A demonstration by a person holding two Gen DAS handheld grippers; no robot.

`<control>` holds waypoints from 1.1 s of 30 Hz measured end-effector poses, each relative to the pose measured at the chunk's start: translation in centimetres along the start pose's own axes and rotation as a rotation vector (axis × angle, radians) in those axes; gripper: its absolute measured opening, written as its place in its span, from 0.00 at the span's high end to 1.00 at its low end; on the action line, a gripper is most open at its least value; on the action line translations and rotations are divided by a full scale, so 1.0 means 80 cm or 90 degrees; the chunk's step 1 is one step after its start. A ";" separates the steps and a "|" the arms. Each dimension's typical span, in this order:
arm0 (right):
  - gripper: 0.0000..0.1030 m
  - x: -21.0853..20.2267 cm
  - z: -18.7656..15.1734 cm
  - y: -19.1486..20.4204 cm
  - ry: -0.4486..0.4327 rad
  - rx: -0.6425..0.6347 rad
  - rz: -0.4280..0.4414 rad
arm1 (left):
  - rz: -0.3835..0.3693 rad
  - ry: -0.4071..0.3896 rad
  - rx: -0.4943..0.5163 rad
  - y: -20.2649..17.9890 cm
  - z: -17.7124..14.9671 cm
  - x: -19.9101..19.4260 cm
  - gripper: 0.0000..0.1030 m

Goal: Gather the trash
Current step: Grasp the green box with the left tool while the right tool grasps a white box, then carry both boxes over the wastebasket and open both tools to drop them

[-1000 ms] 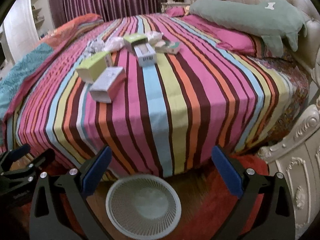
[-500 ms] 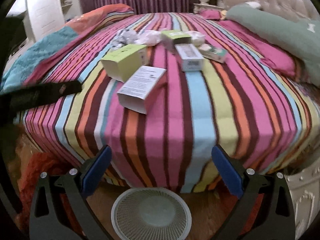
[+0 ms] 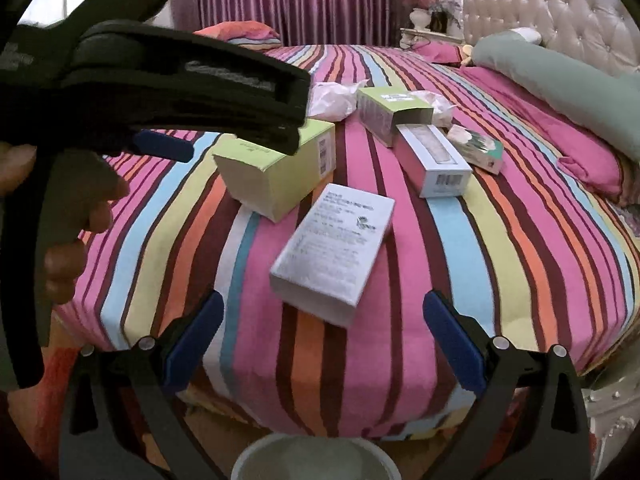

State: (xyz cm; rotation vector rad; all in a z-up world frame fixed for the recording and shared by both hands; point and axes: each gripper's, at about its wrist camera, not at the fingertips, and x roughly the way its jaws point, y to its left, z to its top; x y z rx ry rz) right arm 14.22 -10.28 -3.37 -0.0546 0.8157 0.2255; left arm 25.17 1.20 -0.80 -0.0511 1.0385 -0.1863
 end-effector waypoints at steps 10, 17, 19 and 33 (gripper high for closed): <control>0.08 0.043 0.018 -0.005 -0.004 0.001 -0.079 | 0.010 0.028 0.027 -0.002 0.027 0.038 0.07; 0.45 0.047 0.029 -0.014 0.010 -0.007 -0.053 | -0.004 0.056 0.031 -0.009 0.022 0.054 0.42; 0.48 0.044 0.031 -0.020 0.015 -0.007 -0.044 | 0.000 0.048 0.022 -0.009 0.018 0.051 0.43; 0.52 -0.022 0.039 -0.097 0.036 0.126 0.068 | -0.036 -0.025 -0.027 -0.005 -0.025 -0.036 0.43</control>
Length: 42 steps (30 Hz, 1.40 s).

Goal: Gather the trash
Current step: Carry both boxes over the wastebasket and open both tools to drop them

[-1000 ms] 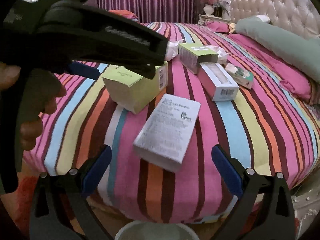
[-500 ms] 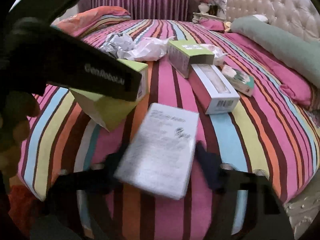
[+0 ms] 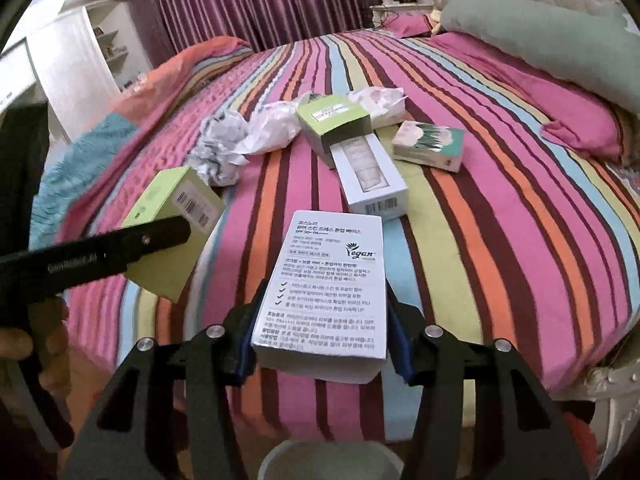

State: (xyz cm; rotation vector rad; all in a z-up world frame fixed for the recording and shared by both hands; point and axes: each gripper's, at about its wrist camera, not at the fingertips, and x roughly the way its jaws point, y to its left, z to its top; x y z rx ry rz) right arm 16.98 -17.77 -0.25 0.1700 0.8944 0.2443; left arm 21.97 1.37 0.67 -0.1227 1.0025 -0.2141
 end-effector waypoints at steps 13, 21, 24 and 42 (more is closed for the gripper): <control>0.52 -0.069 -0.113 -0.036 0.133 0.062 0.049 | -0.052 0.088 0.007 -0.034 -0.180 -0.060 0.43; 0.52 -0.015 -0.186 -0.047 0.282 0.125 0.038 | -0.017 0.232 0.002 -0.039 -0.270 0.007 0.43; 0.52 0.010 -0.202 -0.056 0.337 0.152 0.036 | -0.003 0.297 -0.002 -0.039 -0.296 0.039 0.43; 0.52 0.136 -0.282 -0.111 0.549 0.360 0.056 | 0.008 0.490 -0.112 -0.030 -0.353 0.165 0.42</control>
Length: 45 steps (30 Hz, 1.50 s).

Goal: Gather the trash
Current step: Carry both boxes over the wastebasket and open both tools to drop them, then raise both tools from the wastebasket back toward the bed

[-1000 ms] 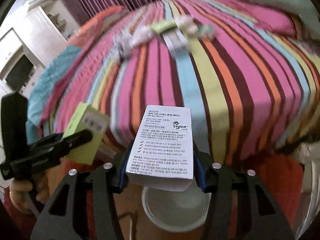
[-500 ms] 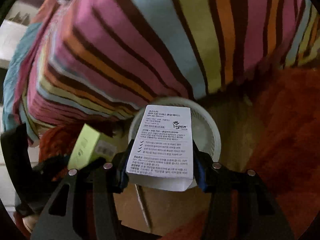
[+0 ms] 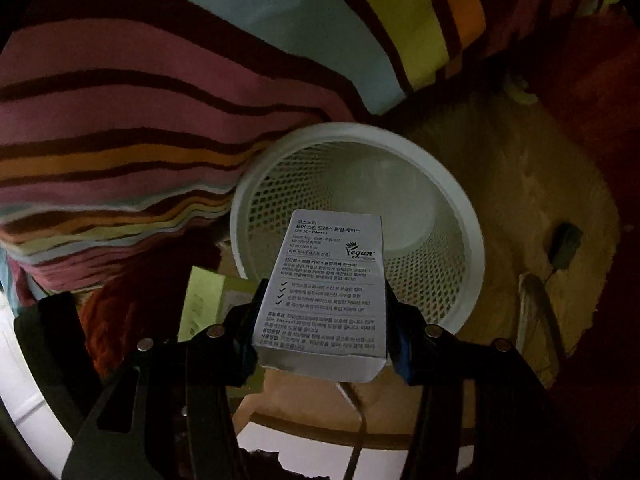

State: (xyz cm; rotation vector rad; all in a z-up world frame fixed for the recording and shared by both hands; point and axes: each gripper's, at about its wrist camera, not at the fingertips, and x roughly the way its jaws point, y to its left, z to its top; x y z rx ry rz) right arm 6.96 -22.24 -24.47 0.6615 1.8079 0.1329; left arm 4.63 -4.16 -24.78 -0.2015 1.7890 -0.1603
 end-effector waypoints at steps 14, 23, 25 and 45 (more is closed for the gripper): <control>0.07 0.025 0.011 -0.031 0.020 0.078 0.000 | -0.010 0.037 -0.058 0.012 0.009 0.037 0.13; 0.07 0.030 0.010 -0.027 0.014 0.077 -0.013 | -0.020 0.030 -0.095 0.033 0.006 0.036 0.13; 0.07 0.030 0.007 -0.023 0.013 0.076 -0.016 | -0.019 0.032 -0.098 0.035 0.003 0.036 0.13; 0.07 -0.024 -0.024 0.007 -0.088 -0.001 0.002 | -0.047 -0.002 -0.132 0.049 -0.020 -0.004 0.13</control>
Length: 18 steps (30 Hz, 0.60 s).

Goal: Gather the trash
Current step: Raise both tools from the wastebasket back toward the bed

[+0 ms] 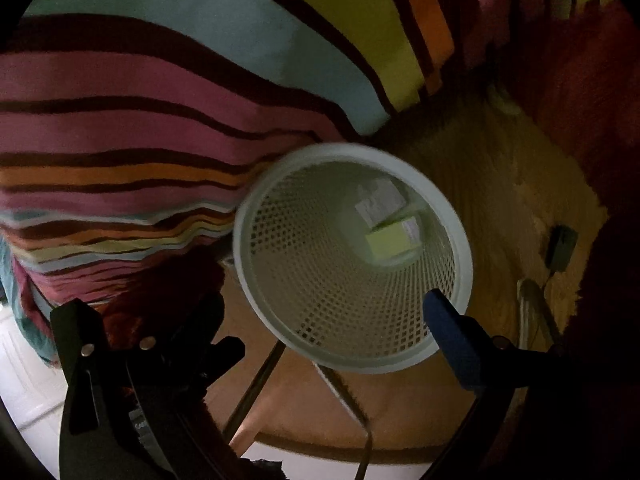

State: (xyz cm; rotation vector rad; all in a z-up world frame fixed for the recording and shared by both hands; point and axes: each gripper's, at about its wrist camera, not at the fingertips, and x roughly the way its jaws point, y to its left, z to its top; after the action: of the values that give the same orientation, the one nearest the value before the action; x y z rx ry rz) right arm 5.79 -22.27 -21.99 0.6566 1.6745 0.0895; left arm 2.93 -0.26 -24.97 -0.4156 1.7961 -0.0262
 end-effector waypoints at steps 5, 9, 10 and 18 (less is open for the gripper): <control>0.07 -0.036 -0.009 0.016 -0.076 -0.039 -0.002 | 0.006 -0.068 0.027 -0.008 -0.011 -0.036 0.13; 0.07 -0.064 -0.018 0.032 -0.134 -0.083 -0.007 | 0.026 -0.138 0.040 -0.012 -0.019 -0.069 0.13; 0.07 -0.073 -0.021 0.038 -0.155 -0.100 -0.008 | 0.035 -0.160 0.045 -0.013 -0.021 -0.078 0.13; 0.07 -0.134 -0.036 0.074 -0.317 -0.212 -0.039 | 0.087 -0.317 0.106 -0.028 -0.036 -0.148 0.13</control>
State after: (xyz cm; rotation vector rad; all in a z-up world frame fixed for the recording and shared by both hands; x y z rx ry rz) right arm 5.99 -21.44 -9.42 0.3374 1.1625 0.1454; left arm 3.26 0.56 -12.63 -0.1586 1.3149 0.0214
